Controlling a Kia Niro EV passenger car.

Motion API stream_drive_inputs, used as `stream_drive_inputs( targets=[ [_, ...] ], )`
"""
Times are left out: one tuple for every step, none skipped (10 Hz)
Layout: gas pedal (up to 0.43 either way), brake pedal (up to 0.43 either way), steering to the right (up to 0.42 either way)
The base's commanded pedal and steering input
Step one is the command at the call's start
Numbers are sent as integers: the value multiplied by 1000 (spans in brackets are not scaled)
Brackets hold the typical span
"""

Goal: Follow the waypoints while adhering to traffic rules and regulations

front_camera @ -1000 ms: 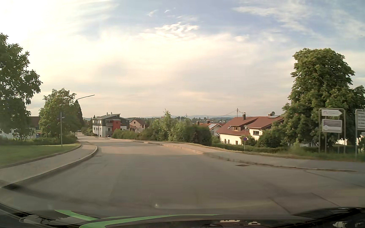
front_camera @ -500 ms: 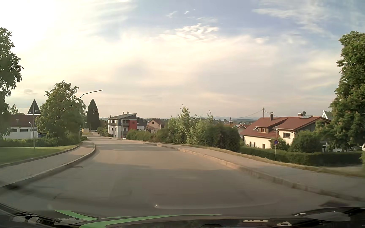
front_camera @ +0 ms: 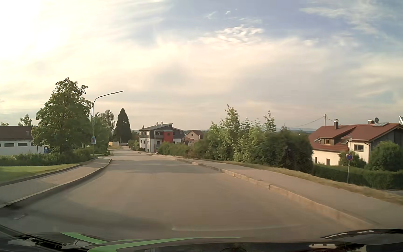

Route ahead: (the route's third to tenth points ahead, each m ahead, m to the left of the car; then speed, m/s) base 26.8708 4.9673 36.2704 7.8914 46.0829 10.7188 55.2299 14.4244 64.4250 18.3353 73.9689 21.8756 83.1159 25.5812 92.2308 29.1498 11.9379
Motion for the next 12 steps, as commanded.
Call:
stream_drive_inputs(
  targets=[
    [20, 0, -76],
    [20, 0, -76],
    [20, 0, -76],
    [20, 0, -76],
    [20, 0, -74],
    [20, 0, -72],
    [20, 0, -72],
    [20, 0, -69],
    [20, 0, -64],
    [20, 0, -60],
    [20, 0, -55],
    [20, 0, -50]
  ],
)
